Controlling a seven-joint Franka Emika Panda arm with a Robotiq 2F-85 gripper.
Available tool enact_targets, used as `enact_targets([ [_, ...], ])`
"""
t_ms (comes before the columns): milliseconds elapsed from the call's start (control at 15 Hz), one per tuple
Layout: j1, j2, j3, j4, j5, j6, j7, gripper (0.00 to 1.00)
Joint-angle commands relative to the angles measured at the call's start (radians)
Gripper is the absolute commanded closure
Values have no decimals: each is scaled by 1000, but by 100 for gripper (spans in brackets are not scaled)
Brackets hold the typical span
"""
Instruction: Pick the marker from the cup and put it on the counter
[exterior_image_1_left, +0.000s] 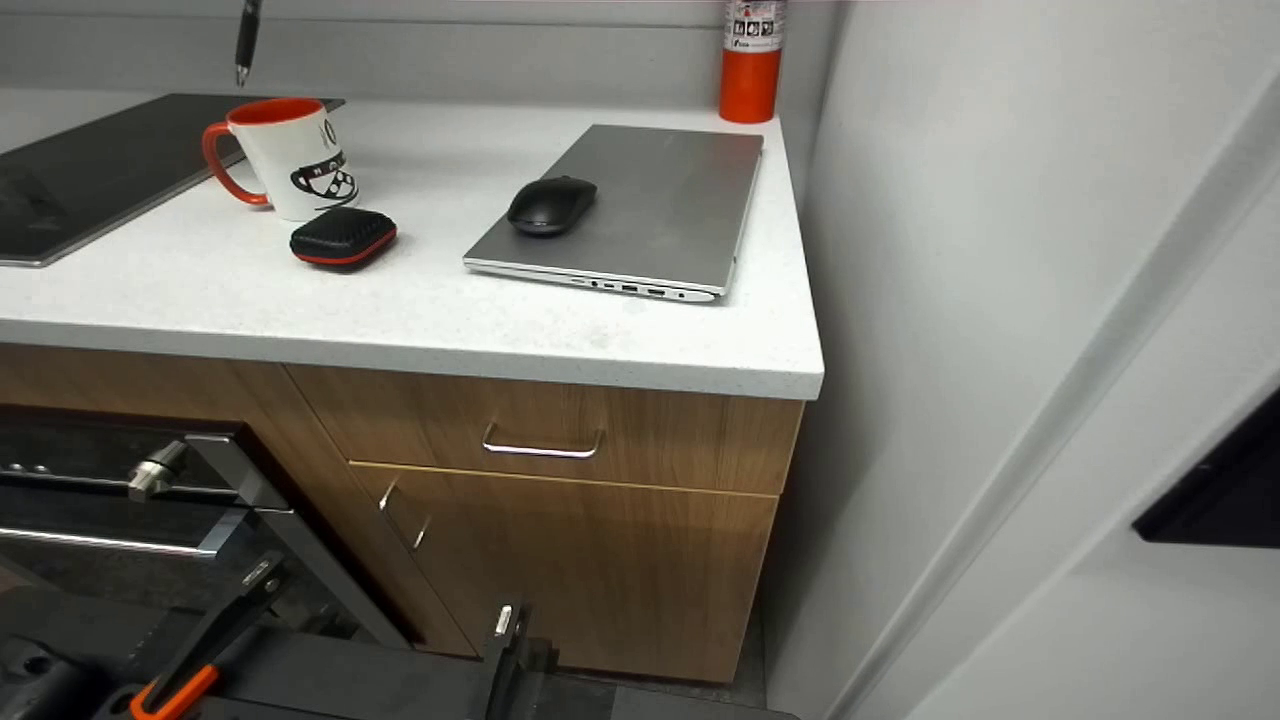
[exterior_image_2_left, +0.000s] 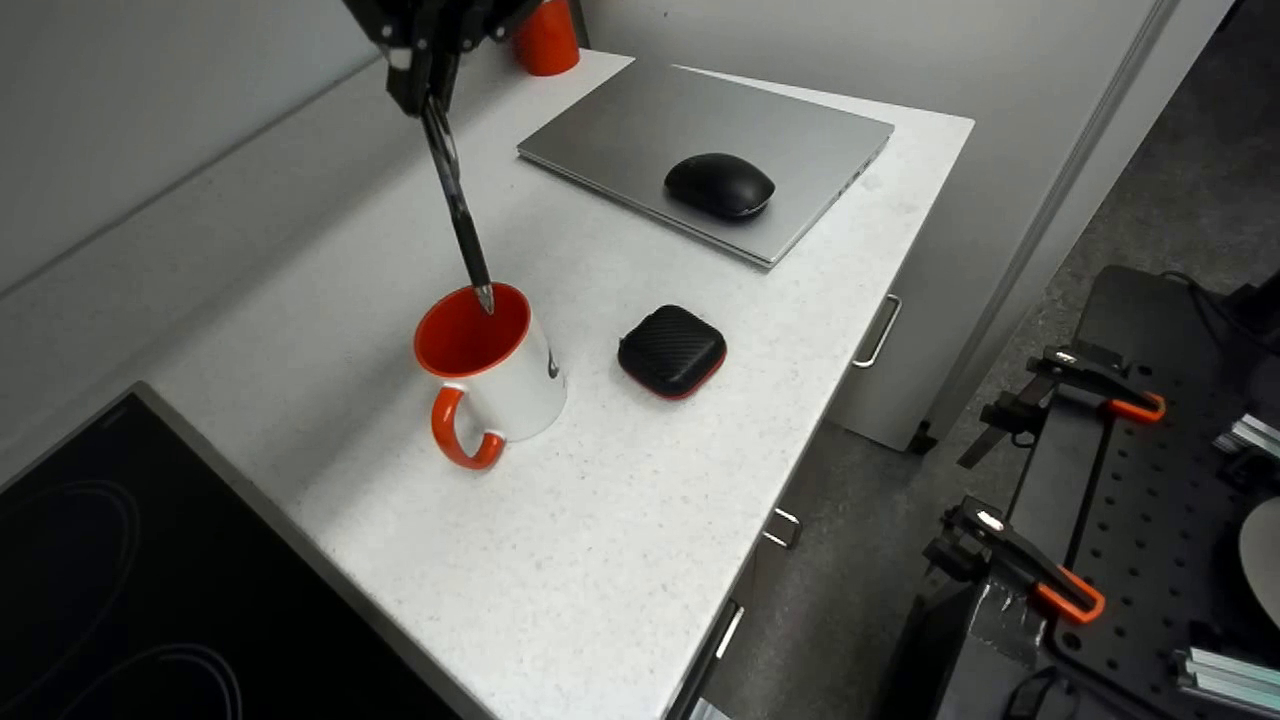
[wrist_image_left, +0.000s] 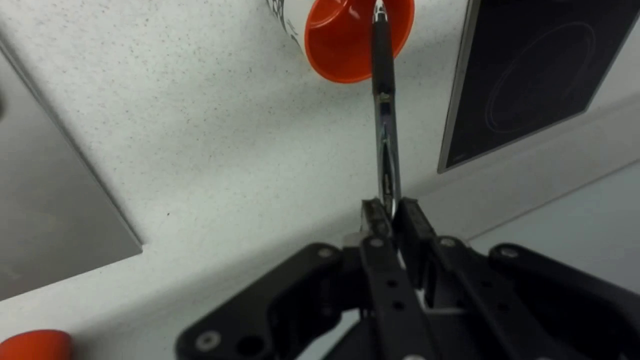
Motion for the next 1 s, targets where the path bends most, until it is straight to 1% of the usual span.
enact_targets([
  [0, -22, -108, -16, -87, -39, 52, 39, 97],
  [200, -86, -81, -4, -99, -159, 42, 114, 97],
  [333, -109, -28, -2, -86, -211, 34, 151, 97],
  [533, -125, 60, -2, -45, -268, 7, 202, 97],
  [600, -119, 86, -6, -30, -270, -6, 210, 97],
  [733, -96, 148, -16, 14, -225, -34, 205, 97],
  [933, -94, 229, -22, 70, -218, -35, 225, 97],
])
